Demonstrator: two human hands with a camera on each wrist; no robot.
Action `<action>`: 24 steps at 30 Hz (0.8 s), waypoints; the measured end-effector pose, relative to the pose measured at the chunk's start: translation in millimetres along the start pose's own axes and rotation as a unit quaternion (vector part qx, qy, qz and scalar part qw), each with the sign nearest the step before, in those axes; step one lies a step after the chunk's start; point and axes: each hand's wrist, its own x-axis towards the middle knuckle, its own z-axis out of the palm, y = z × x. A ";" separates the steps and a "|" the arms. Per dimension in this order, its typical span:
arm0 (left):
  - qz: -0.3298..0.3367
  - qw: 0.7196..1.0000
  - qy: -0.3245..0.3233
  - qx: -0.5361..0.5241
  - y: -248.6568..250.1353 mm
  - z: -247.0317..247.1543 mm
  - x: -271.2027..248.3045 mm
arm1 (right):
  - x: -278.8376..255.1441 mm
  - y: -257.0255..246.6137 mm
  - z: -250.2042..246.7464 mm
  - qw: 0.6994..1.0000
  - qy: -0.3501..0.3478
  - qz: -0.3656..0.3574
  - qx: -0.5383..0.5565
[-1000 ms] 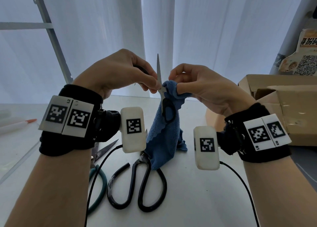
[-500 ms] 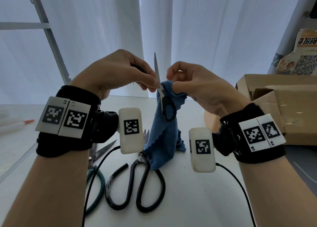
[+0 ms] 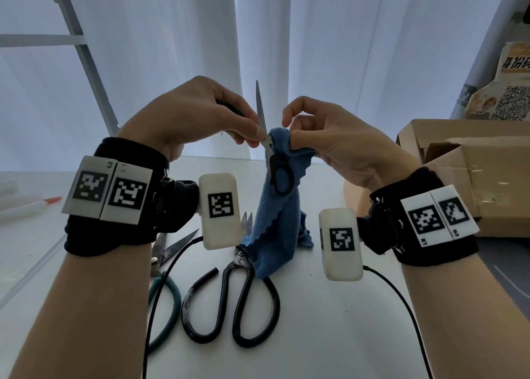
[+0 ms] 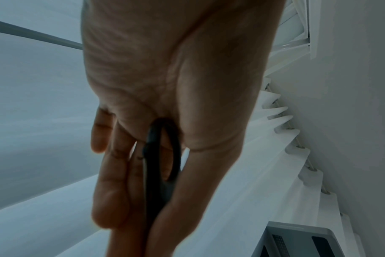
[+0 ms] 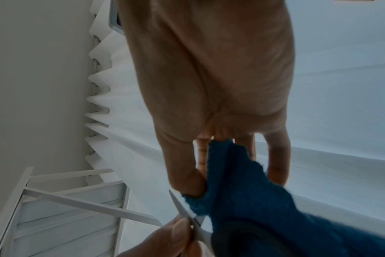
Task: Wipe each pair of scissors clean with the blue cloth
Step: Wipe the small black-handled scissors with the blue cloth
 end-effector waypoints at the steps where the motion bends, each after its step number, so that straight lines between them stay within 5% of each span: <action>1: 0.000 1.000 0.000 0.000 0.1 -0.3 -0.1 | -0.2 -0.2 -0.1 1.000 -0.002 -0.002 -0.001; 24: 0.007 1.000 0.002 -0.002 0.3 0.5 -0.4 | -1.2 -2.3 0.6 1.000 0.001 -0.003 -0.020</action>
